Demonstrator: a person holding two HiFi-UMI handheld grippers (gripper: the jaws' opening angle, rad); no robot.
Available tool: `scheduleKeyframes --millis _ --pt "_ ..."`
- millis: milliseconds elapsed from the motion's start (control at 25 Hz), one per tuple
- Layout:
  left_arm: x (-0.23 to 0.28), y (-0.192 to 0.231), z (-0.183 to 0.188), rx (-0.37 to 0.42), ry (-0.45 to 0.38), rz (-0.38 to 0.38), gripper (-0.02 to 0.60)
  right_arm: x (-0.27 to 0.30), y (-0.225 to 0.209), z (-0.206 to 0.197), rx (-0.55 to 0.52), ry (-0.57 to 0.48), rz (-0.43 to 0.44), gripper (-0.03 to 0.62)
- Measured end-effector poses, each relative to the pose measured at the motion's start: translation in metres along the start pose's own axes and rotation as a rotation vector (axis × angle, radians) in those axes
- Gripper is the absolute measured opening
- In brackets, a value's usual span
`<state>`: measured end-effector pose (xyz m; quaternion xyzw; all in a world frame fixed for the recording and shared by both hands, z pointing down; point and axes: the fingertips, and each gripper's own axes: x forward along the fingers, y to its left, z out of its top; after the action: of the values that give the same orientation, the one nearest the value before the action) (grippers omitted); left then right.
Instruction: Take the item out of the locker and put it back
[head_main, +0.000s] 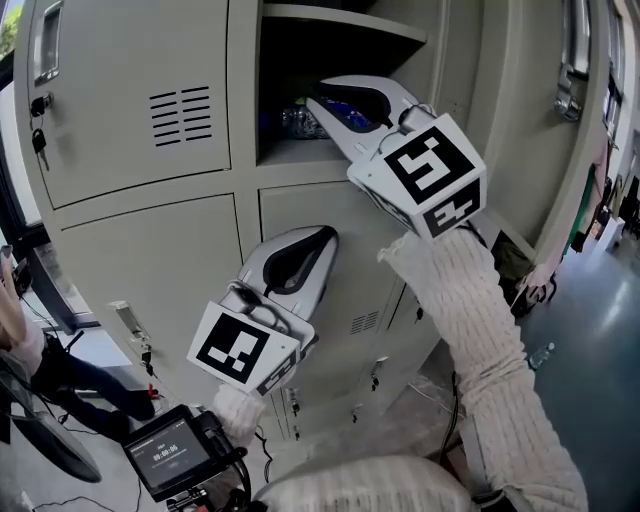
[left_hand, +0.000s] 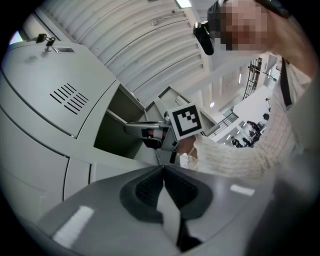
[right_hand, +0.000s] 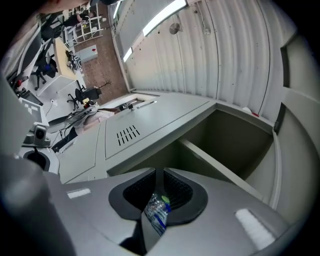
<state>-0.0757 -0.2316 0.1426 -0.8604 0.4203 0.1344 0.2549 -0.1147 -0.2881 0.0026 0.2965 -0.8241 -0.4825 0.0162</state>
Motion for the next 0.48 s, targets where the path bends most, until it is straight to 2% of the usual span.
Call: scheduleKeyframes --millis 120,320,480 --pt "0.005 0.003 -0.001 0.017 0.006 -0.001 0.008 0.005 -0.002 -0.011 -0.002 0.037 0.051 0.082" --pt "0.007 0.007 -0.001 0.03 -0.005 0.013 0.008 0.011 -0.007 -0.013 -0.036 0.067 0.099 0.107" --pt "0.009 0.011 0.0 0.03 -0.011 0.012 0.008 0.019 -0.009 -0.021 -0.103 0.099 0.136 0.163"
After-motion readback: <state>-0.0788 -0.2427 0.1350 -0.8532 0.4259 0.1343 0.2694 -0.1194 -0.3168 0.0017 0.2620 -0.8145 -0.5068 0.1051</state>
